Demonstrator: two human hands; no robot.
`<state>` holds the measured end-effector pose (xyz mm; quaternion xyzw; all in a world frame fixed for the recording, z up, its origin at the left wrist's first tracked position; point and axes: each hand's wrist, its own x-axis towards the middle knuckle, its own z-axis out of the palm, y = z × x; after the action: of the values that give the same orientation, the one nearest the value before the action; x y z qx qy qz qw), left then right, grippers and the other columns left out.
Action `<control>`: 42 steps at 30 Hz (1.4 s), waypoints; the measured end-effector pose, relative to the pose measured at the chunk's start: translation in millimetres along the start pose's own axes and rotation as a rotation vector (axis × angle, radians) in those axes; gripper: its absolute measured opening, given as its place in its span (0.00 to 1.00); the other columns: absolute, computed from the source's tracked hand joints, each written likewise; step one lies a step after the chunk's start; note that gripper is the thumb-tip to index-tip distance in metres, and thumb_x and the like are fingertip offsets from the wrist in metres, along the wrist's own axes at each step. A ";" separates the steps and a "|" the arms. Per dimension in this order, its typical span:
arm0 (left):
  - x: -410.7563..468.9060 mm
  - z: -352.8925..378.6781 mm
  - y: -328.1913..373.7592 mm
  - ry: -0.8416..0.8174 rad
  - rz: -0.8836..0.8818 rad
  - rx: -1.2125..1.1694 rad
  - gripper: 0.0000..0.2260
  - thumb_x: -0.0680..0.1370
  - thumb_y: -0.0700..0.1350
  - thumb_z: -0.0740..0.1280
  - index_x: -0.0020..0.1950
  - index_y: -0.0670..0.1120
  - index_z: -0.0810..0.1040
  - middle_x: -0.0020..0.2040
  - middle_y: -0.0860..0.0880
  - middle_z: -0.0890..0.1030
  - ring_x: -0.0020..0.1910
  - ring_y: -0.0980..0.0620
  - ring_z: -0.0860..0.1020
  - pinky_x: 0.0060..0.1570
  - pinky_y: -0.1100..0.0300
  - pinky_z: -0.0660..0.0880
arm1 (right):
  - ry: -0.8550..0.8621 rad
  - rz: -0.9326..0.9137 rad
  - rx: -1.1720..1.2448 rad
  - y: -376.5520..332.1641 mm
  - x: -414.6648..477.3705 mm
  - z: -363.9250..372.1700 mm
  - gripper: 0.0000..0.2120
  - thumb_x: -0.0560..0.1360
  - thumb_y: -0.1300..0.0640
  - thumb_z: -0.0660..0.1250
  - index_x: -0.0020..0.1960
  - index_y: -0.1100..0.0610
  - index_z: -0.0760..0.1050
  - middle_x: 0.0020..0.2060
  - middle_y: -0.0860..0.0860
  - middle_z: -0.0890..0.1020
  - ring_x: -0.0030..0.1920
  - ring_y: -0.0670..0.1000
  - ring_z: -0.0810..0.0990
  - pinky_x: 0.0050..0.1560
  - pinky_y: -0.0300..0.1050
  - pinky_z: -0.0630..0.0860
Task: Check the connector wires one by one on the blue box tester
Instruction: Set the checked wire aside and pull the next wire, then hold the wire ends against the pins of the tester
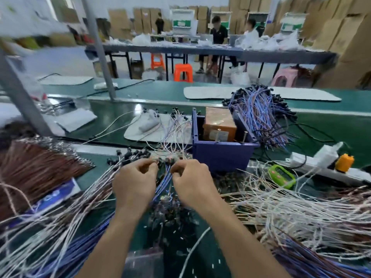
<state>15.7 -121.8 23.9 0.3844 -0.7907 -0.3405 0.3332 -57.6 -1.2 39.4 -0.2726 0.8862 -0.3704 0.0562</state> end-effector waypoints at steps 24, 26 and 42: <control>10.4 5.5 -36.8 -0.059 0.117 0.189 0.06 0.78 0.46 0.70 0.49 0.53 0.87 0.46 0.53 0.86 0.42 0.52 0.78 0.45 0.60 0.71 | -0.161 -0.015 -0.221 -9.6 24.2 35.2 0.05 0.77 0.53 0.68 0.50 0.48 0.72 0.41 0.49 0.81 0.43 0.56 0.79 0.46 0.52 0.79; 9.0 1.8 -32.9 -0.047 0.210 0.170 0.04 0.78 0.47 0.72 0.48 0.52 0.88 0.45 0.53 0.87 0.42 0.51 0.80 0.45 0.58 0.73 | -0.077 -0.075 -0.258 -11.0 21.9 27.2 0.07 0.79 0.51 0.68 0.49 0.48 0.69 0.38 0.48 0.79 0.39 0.55 0.77 0.41 0.51 0.75; -45.8 12.6 9.4 -0.434 0.682 -0.211 0.09 0.79 0.54 0.66 0.59 0.58 0.78 0.54 0.63 0.82 0.45 0.65 0.82 0.48 0.69 0.76 | 0.080 0.351 1.524 42.2 -48.2 -52.5 0.15 0.78 0.56 0.64 0.60 0.63 0.80 0.50 0.63 0.86 0.55 0.60 0.86 0.51 0.52 0.84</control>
<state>24.2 -75.5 12.4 -0.0164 -0.8855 -0.3628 0.2899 -51.3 81.3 43.2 -0.0013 0.4189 -0.8719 0.2535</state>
